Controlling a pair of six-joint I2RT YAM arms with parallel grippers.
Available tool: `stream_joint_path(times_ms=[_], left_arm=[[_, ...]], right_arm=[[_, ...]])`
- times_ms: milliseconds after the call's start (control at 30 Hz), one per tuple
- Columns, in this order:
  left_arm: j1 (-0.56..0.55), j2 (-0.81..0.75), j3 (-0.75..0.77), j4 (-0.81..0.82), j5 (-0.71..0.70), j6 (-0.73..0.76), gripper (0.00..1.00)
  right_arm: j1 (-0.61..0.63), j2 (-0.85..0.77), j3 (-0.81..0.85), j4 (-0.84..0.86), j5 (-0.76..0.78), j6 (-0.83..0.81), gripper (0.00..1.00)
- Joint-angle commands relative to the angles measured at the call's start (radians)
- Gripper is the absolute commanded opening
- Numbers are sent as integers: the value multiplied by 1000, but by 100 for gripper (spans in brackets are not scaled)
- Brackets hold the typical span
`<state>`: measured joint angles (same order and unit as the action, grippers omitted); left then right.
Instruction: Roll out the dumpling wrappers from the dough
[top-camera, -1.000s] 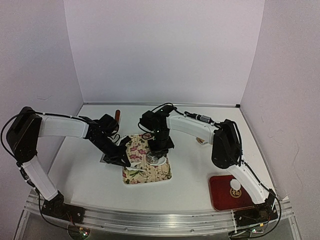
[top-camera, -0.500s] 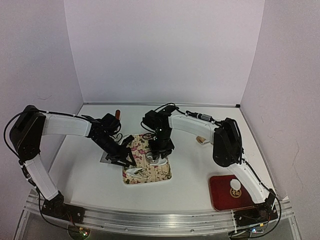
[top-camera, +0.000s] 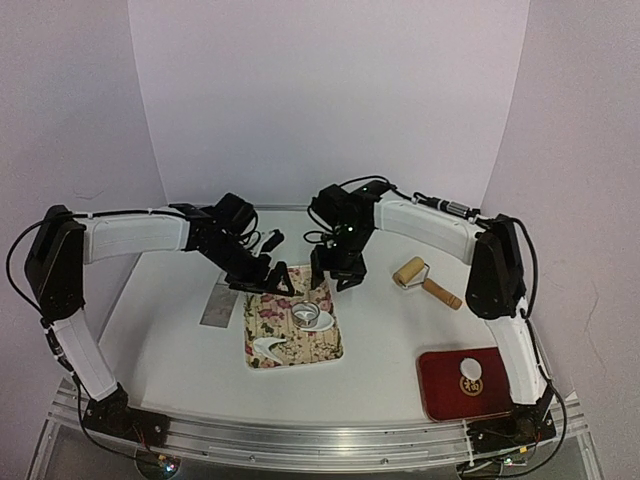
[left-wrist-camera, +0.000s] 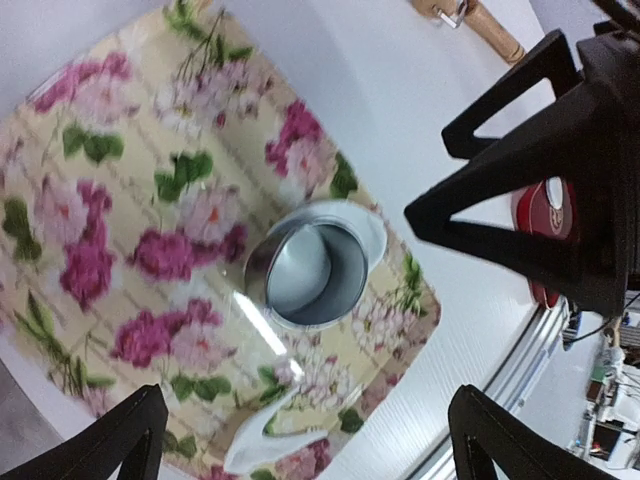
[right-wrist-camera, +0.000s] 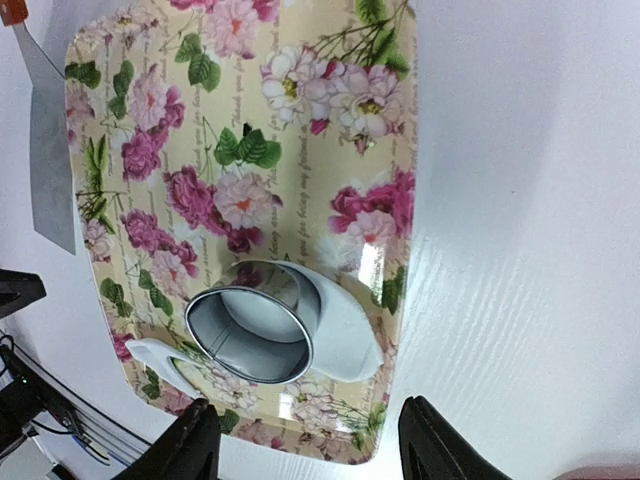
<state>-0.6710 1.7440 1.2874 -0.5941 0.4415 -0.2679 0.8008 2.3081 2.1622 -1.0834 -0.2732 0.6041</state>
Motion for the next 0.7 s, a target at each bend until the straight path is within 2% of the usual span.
stream_joint_path(times_ms=[0, 133, 333, 500, 667], left_arm=[[-95, 119, 178, -56, -196, 60, 100], [-117, 225, 291, -100, -245, 16, 100], [-137, 332, 393, -137, -226, -24, 99], [-159, 398, 444, -173, -224, -22, 100], [-170, 436, 462, -201, -215, -10, 100]], right_arm=[[-41, -115, -166, 87, 4, 59, 66], [-62, -186, -283, 122, 41, 100, 75], [-94, -268, -427, 163, 74, 152, 86], [-104, -298, -472, 178, 79, 162, 91], [-107, -293, -476, 185, 65, 161, 91]])
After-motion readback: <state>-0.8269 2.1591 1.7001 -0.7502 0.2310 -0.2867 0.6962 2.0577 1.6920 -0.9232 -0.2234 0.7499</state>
